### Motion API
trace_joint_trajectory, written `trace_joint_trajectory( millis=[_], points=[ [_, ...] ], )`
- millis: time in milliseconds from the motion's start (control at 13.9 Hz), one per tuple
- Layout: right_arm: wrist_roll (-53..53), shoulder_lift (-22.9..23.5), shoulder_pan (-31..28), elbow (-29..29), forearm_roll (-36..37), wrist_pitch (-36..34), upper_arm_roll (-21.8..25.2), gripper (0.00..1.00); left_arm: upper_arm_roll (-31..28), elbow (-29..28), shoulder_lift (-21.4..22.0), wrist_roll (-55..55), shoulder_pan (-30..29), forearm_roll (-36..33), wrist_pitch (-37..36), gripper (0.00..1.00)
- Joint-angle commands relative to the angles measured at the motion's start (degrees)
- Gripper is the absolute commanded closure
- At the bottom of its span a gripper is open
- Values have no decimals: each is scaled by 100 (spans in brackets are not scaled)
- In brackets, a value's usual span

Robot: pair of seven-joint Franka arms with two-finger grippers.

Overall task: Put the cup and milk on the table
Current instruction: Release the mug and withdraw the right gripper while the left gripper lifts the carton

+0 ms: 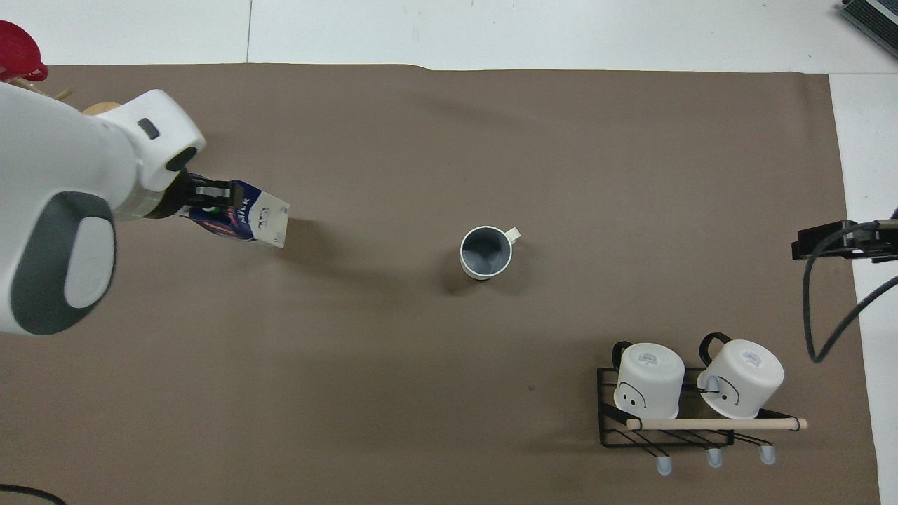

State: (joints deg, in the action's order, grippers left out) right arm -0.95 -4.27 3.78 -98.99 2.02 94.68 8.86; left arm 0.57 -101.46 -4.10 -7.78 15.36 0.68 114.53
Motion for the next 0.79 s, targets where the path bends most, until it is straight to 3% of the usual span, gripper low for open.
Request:
trace_joint_trajectory(
  millis=[0,361,577,721],
  points=[
    [138,5,-53,98,-141,15,-77,0,-101,65,-30,-906,545,2,51,57],
    [507,-57,-53,880,-211,-650,-86,0,-110,364,-284,-2173,1292,-42,87,57],
    [446,-206,-53,926,-106,-828,-77,0,-110,495,-617,-3015,1775,-435,219,57],
    [464,-241,8,917,-105,-951,-130,0,-101,916,-916,-3449,1847,-525,202,57]
  ],
)
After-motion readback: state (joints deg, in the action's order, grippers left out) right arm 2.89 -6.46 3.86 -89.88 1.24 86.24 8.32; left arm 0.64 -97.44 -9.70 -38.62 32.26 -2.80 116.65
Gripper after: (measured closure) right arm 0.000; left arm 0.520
